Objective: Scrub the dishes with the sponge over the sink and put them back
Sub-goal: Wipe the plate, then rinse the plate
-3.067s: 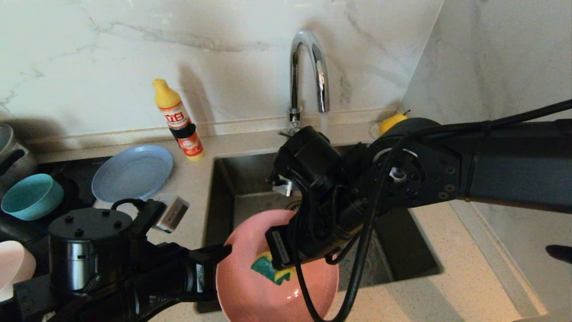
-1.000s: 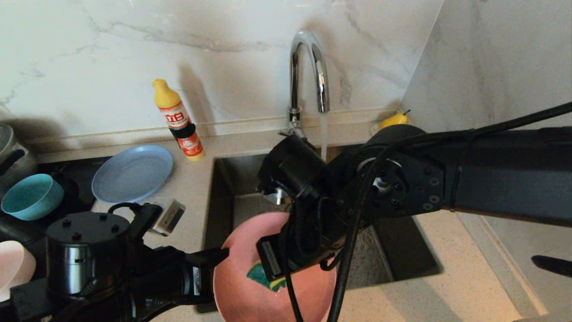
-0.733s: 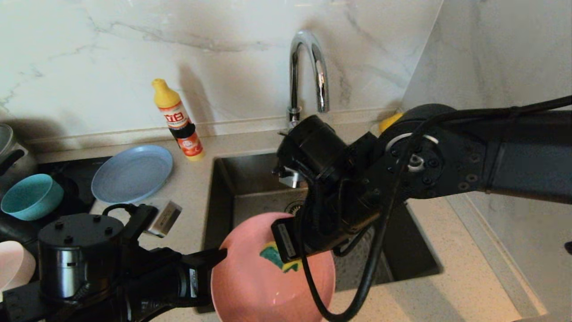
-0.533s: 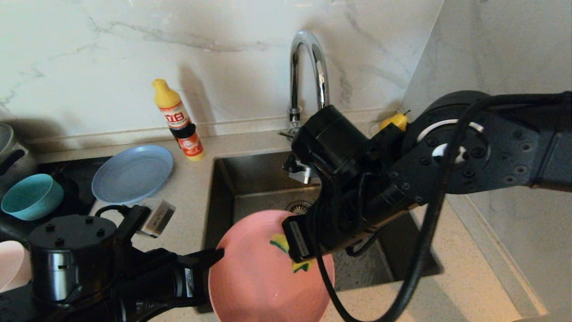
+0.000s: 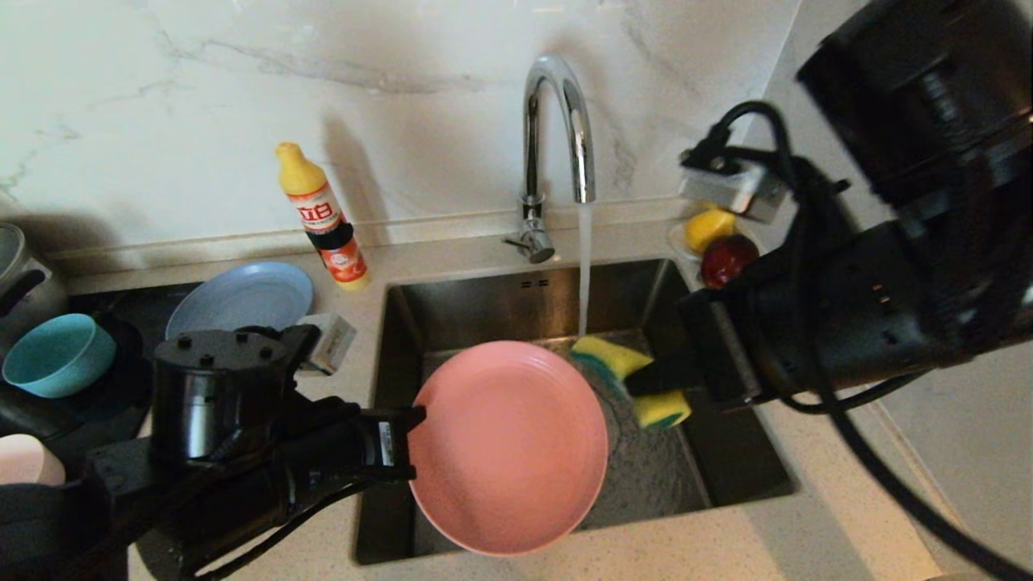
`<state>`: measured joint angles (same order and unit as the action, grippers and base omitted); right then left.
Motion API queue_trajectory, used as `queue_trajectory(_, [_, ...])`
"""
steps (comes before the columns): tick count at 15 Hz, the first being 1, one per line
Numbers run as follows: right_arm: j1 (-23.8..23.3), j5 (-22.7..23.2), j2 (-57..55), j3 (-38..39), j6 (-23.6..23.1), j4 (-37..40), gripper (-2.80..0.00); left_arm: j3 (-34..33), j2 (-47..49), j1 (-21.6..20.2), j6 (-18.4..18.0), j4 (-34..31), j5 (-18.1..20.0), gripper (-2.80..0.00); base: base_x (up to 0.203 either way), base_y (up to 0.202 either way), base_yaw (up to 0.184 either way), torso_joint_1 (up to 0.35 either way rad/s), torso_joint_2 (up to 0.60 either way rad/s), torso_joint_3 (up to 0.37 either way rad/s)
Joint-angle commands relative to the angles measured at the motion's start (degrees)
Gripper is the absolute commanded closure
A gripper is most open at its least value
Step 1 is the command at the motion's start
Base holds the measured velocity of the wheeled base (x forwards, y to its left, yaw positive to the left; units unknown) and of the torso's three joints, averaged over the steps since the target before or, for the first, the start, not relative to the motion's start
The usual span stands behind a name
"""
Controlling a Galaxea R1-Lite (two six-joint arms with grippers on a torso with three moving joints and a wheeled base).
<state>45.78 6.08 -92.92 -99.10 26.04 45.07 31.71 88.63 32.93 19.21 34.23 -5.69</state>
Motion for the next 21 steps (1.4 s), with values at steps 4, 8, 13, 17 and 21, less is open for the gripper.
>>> queue_trajectory(4, [-11.63, 2.45, 11.33, 8.7, 0.22, -0.47, 0.0, 8.05, 13.4, 0.18, 1.51, -0.15, -0.31, 0.0, 0.0, 0.0, 0.0, 0.0, 0.0, 0.0])
queue_trajectory(8, [-19.72, 8.09, 14.85, 14.71, 0.07, -0.91, 0.0, 13.59, 20.11, 0.87, 3.25, -0.32, -0.37, 0.0, 0.0, 0.0, 0.0, 0.0, 0.0, 0.0])
queue_trajectory(13, [-22.31, 10.83, 18.04, 25.94, 0.15, -10.33, 0.0, 21.2, 26.88, 1.96, 3.29, -0.63, -0.62, 0.0, 0.0, 0.0, 0.0, 0.0, 0.0, 0.0])
queue_trajectory(17, [-22.32, 11.24, 18.39, 27.66, 0.33, -10.62, 0.0, 26.2, 31.7, 2.19, 3.36, -1.58, -0.72, 0.0, 0.0, 0.0, 0.0, 0.0, 0.0, 0.0])
queue_trajectory(21, [-22.32, 11.24, 18.3, 30.08, 0.24, -10.79, 0.0, 31.2, 34.16, 2.2, 3.72, -1.72, -0.71, 0.0, 0.0, 0.0, 0.0, 0.0, 0.0, 0.0])
